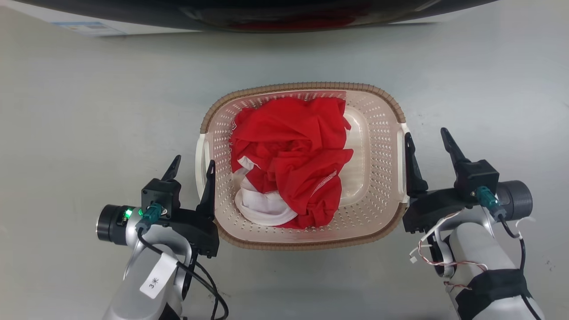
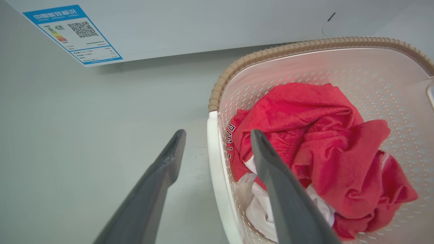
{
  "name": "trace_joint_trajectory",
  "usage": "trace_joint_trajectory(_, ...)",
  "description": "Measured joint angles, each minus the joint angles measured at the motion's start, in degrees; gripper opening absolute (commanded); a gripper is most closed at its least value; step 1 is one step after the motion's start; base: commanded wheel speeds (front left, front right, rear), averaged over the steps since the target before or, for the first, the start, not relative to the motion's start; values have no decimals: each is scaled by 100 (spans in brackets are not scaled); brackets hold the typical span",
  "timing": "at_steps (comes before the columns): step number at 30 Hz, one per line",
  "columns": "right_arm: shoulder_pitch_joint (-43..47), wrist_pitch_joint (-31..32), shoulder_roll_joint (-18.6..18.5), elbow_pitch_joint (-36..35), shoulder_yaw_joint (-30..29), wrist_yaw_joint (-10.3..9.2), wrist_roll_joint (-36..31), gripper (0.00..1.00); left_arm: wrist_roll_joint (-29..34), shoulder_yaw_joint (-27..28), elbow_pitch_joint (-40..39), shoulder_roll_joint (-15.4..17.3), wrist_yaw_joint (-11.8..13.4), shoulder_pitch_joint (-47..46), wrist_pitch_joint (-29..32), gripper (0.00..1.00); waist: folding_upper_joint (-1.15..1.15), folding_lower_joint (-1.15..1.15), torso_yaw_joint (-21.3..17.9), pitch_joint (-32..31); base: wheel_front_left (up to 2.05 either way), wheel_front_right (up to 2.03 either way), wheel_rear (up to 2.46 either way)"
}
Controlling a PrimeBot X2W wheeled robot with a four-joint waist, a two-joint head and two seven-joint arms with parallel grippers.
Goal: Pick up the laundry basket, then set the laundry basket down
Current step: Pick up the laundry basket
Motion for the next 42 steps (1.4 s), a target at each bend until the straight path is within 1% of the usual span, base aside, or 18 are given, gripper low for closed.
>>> trace_joint_trajectory(11,-182,0,2,382,111,0,130,100,-68,-159,647,-22,-59,-301,0,100,0,0,50,301,0,0,0)
trace_joint_trajectory(14,-265,0,3,474,135,0,165,100,-309,-203,750,-25,-59,-374,0,100,0,0,68,369,0,0,0)
trace_joint_trajectory(20,-326,0,4,642,189,0,178,100,-578,-292,918,-27,-58,-520,0,100,0,0,76,509,0,0,0)
trace_joint_trajectory(32,-610,0,3,932,447,-16,525,100,-1021,-751,1149,-32,-51,-825,0,100,-1,0,88,671,0,0,0)
trace_joint_trajectory(37,-727,0,3,1091,573,-66,666,100,-1134,-949,1261,-34,-44,-963,0,100,-1,0,103,707,0,0,0)
trace_joint_trajectory(42,-731,0,3,1288,691,-109,854,100,-1372,-1143,1348,-34,-18,-999,0,100,-1,0,118,750,0,0,0)
